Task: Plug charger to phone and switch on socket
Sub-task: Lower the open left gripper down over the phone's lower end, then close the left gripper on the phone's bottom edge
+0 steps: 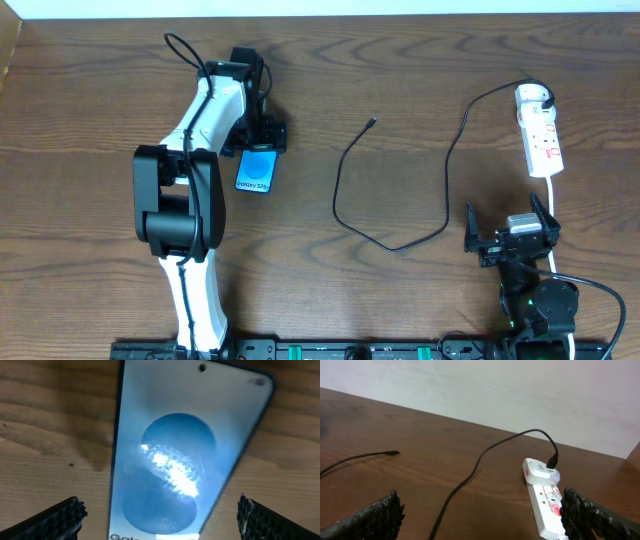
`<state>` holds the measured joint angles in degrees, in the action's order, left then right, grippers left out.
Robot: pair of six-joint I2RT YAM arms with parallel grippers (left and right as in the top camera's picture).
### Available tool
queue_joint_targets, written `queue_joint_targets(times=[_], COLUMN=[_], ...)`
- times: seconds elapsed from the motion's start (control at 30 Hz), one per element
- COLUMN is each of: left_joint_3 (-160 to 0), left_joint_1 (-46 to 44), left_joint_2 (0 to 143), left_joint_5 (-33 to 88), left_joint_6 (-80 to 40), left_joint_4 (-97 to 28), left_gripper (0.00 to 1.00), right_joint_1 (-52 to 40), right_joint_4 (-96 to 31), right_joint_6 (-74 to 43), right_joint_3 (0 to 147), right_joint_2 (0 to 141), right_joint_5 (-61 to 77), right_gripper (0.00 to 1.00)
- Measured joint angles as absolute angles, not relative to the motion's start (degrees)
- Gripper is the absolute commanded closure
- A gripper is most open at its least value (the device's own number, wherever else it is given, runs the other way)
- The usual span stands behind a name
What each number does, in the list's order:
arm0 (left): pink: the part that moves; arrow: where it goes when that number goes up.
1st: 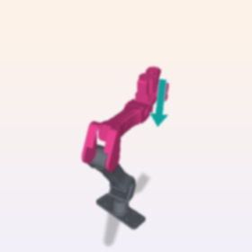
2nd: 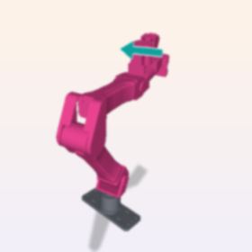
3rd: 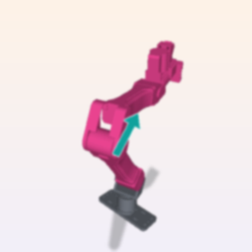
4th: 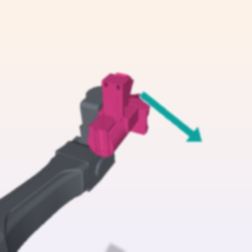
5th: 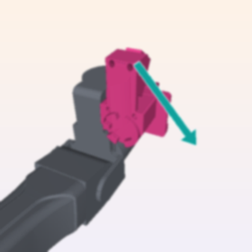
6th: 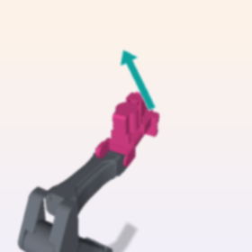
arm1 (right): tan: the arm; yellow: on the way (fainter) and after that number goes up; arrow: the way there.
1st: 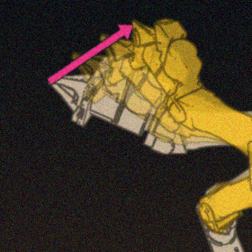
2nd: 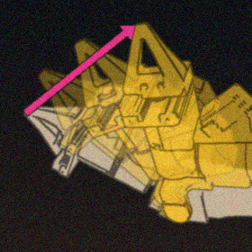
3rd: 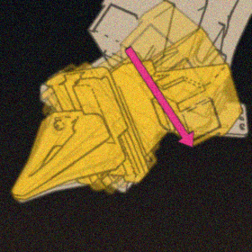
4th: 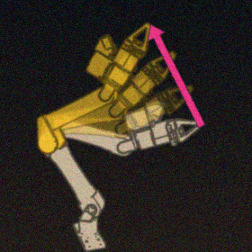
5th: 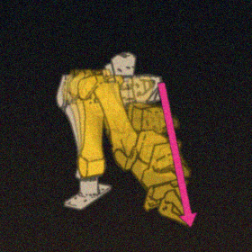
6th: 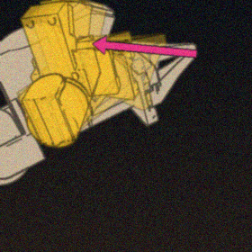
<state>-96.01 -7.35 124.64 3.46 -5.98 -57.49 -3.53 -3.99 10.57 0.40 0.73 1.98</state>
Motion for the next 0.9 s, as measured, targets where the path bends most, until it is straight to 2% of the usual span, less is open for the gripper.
queue_joint_targets(times=[0.9], left_joint_3=[-89.54], left_joint_1=[-7.33], left_joint_2=[124.05], left_joint_5=[3.73], left_joint_6=[-4.43], left_joint_4=[-49.43], left_gripper=[0.01], right_joint_1=[-3.53], right_joint_4=[-3.97], right_joint_6=[10.59], right_joint_3=[0.40], right_joint_2=[0.73], right_joint_5=[1.96], right_gripper=[0.01])
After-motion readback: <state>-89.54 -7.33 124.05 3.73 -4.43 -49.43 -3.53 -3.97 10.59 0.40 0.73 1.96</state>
